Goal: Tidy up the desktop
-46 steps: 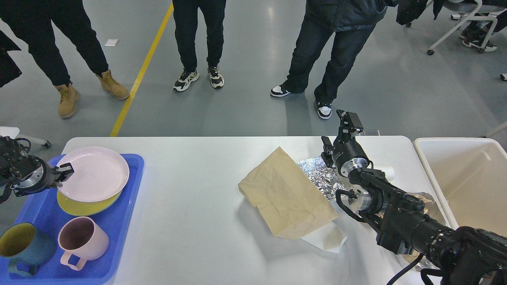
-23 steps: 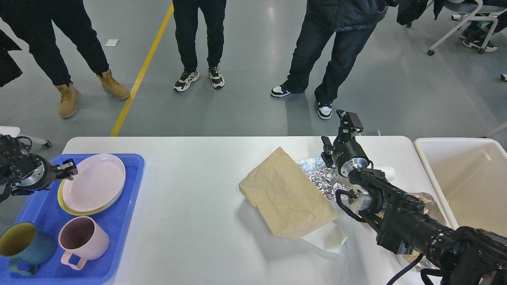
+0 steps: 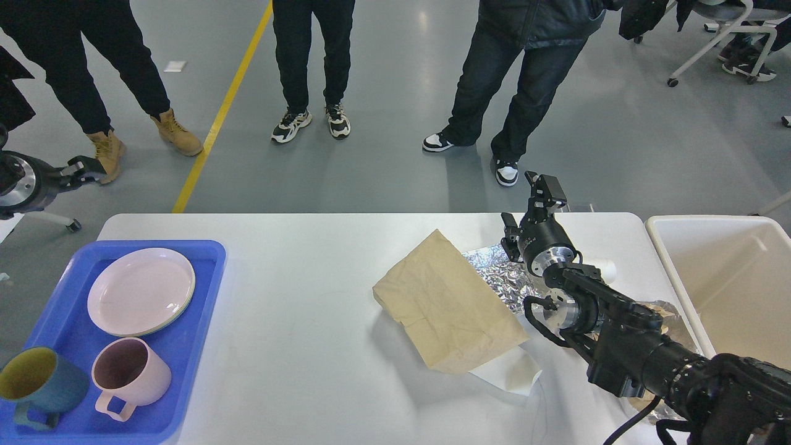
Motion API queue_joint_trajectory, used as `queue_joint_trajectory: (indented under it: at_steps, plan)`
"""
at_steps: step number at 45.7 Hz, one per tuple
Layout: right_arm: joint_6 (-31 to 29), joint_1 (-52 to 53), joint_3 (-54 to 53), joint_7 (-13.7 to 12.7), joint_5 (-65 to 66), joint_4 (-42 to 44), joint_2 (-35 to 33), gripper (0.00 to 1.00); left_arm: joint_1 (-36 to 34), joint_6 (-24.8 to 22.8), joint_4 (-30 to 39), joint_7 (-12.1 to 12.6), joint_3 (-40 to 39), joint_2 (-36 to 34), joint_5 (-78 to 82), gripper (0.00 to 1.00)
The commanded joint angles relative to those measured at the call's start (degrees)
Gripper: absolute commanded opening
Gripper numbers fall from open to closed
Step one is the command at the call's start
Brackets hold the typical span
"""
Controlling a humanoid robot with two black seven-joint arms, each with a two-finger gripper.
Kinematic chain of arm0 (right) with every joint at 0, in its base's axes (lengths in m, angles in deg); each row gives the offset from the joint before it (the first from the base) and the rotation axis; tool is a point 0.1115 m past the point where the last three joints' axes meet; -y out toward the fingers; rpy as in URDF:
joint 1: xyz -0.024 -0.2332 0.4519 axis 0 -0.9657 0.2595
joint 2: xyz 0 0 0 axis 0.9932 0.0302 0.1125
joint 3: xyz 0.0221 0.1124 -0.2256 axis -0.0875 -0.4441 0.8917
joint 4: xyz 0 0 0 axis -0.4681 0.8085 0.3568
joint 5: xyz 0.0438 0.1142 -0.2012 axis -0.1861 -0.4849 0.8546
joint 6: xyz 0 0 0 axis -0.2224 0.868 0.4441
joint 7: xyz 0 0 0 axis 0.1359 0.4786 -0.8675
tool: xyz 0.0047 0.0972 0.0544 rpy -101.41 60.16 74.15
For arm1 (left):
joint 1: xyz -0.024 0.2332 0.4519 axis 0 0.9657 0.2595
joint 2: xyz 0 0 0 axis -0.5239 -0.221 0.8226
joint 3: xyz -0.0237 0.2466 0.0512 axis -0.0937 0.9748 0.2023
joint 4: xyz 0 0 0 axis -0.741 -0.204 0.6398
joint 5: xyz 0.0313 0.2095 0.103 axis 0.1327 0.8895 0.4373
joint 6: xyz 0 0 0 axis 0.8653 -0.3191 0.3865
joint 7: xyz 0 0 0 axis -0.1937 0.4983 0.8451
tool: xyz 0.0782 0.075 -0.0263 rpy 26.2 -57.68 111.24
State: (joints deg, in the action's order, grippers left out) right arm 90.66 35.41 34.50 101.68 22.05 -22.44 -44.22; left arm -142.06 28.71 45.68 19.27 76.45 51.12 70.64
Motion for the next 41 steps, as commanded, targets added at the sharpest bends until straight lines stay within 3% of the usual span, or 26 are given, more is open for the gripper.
queue_joint_trajectory:
  at_steps: [1,9,19,25,34,41]
  plan:
    - [0.0,0.0,0.0,0.0,0.0,0.0,0.0,1.0,-2.6,-0.2,0.0,-5.4,-2.2,0.1,-0.3,0.96]
    - [-0.1,0.0,0.0,0.0,0.0,0.0,0.0,1.0,0.2,0.0,-0.4,-10.1,-16.1,0.2,-0.3,0.96]
    - [0.0,0.0,0.0,0.0,0.0,0.0,0.0,1.0,6.1,0.0,-10.1,-10.5,-35.8,7.4,-0.3,0.96]
    - [0.0,0.0,0.0,0.0,0.0,0.0,0.0,1.0,8.7,-0.1,-10.5,-10.4,-48.4,9.8,-0.3,0.96]
    - [0.0,0.0,0.0,0.0,0.0,0.0,0.0,1.0,13.4,-0.9,-10.3,-9.9,-73.6,12.5,-0.1,0.96]
    - [-0.1,0.0,0.0,0.0,0.0,0.0,0.0,1.0,14.0,0.4,-10.5,-10.4,-79.6,16.2,-0.4,0.96]
